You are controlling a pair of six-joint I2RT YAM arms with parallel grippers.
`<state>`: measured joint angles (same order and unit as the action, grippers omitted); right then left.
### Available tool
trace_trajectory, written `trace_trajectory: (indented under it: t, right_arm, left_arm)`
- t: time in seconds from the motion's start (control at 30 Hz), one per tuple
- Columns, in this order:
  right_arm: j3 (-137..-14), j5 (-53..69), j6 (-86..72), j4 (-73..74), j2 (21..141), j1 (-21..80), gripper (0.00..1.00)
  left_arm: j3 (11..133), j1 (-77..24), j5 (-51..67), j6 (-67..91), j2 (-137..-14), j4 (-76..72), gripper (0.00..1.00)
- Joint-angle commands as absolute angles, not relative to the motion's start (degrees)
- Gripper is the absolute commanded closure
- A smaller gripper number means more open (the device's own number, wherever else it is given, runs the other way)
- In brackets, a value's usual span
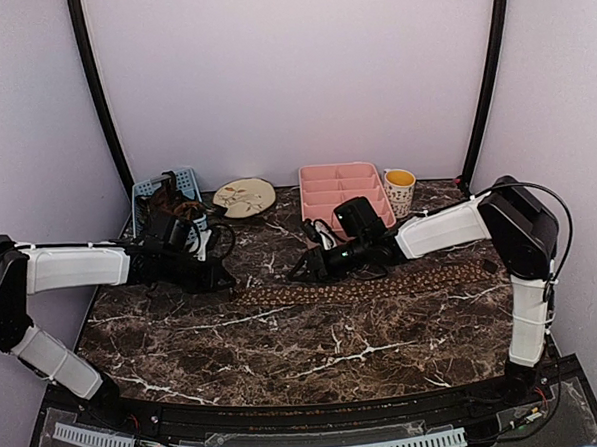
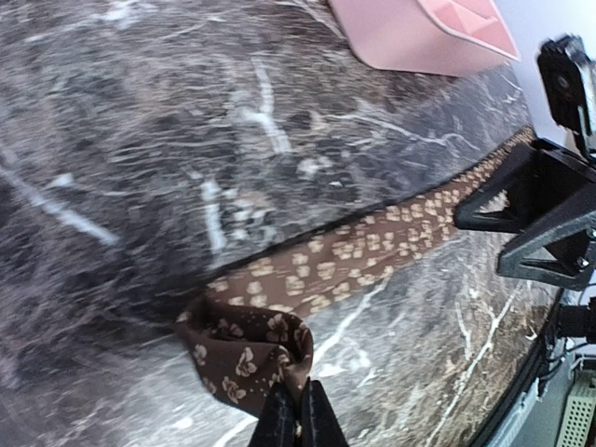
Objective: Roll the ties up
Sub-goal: Fold the tie at the center of the board.
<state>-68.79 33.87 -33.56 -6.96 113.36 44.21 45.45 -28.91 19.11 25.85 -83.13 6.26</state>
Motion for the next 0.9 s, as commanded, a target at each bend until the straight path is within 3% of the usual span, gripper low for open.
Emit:
trace_trajectory:
  t: [0.0, 0.77, 0.87]
  right_arm:
    - [-68.2, 35.3, -36.3, -11.2, 113.3, 43.6, 0.54]
    - [-62.7, 36.8, -41.2, -15.9, 113.3, 40.6, 0.66]
    - [-63.1, 36.8, -41.2, -15.6, 113.6, 40.6, 0.66]
  left_arm:
    - [47.6, -30.2, 24.9, 28.7, -85.6, -1.2, 1.00]
    - [55.7, -37.5, 30.0, 37.3, -106.5, -19.5, 1.00]
    - [56.0, -37.5, 30.2, 37.4, -107.4, -19.4, 0.88]
